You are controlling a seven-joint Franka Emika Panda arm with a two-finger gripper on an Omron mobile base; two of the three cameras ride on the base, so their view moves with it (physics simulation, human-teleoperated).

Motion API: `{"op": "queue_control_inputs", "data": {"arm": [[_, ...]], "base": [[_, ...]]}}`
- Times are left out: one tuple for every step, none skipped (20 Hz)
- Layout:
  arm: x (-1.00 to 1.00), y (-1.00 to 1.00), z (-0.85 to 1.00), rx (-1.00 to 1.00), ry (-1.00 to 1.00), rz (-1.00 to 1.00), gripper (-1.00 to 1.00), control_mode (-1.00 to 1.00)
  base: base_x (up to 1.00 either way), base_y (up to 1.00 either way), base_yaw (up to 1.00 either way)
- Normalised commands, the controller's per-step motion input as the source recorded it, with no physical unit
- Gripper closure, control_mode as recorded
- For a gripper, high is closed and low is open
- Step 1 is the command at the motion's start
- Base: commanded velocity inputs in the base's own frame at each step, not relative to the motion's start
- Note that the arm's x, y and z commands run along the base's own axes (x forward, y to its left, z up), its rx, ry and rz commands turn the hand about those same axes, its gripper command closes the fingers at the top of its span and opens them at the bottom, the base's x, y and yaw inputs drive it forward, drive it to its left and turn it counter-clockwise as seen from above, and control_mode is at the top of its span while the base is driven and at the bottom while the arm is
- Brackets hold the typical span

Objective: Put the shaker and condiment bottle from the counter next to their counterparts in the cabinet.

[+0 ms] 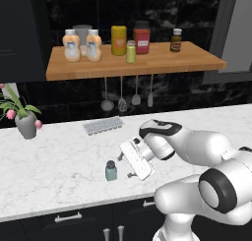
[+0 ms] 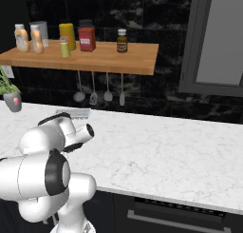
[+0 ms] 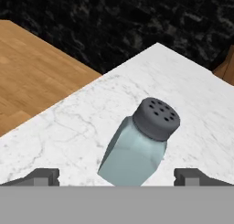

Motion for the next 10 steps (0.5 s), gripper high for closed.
{"op": "queue_control_inputs", "data": {"arm": [[0.0,0.24,-0.13,0.01,0.0,-0.01,-1.0,-1.0],[0.0,0.26,-0.04,0.01,0.0,-0.01,-1.0,-1.0],[0.0,0.28,0.0,0.01,0.0,-0.02,-1.0,-1.0],[0.0,0.29,0.0,0.02,0.0,-0.03,-1.0,-1.0],[0.0,0.34,0.0,0.02,0.0,-0.03,-1.0,-1.0],[0.0,0.34,0.0,0.03,0.0,-0.04,-1.0,-1.0],[0.0,0.34,0.0,0.03,0.0,-0.04,-1.0,-1.0],[0.0,0.32,0.0,0.03,0.0,-0.04,-1.0,-1.0],[0.0,0.3,-0.01,0.04,0.0,-0.05,-1.0,-1.0],[0.0,0.28,-0.06,0.05,0.01,-0.05,-1.0,-1.0]], "base": [[0.0,0.0,0.0],[0.0,0.0,0.0],[0.0,0.0,0.0],[0.0,0.0,0.0],[0.0,0.0,0.0],[0.0,0.0,0.0],[0.0,0.0,0.0],[0.0,0.0,0.0],[0.0,0.0,0.0],[0.0,0.0,0.0]]}}
